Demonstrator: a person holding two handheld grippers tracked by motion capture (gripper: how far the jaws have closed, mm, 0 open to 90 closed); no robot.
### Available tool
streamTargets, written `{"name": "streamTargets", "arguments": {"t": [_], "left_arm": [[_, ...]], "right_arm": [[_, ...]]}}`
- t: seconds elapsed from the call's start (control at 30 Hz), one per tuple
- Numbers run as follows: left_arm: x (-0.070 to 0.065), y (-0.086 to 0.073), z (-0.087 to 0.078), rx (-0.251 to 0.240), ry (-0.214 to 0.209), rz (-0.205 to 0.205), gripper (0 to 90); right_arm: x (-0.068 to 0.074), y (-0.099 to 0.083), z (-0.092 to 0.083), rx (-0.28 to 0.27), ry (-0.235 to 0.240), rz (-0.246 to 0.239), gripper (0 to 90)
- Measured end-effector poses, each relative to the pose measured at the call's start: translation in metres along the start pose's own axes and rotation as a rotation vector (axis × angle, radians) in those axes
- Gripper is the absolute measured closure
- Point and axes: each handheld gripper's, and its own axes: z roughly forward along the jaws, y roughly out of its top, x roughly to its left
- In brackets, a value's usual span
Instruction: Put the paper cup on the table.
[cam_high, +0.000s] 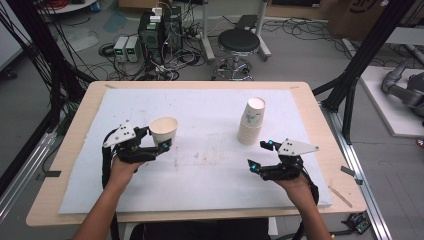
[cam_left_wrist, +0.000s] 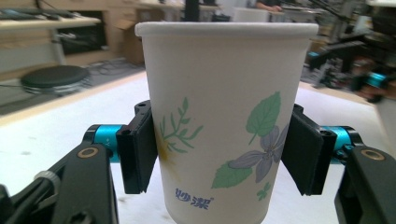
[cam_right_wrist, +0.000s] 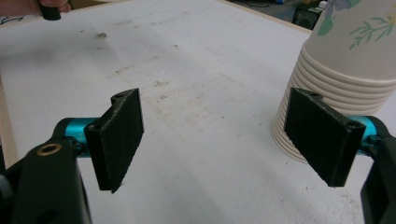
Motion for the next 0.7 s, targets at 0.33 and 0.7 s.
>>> {"name": "streamTargets", "arguments": {"t": [0.33, 0.7], "left_arm": [[0.04, 0.002, 0.003, -0.09, 0.182, -0.044, 34.6], [0.062, -0.018, 0.024, -0.008, 0.26, -0.078, 33.7]], "right_arm": [[-0.003, -0.005, 0.001, 0.008, -0.008, 0.001, 20.3], [-0.001, -0.01, 0.002, 0.025, 0.01, -0.013, 20.3]]}}
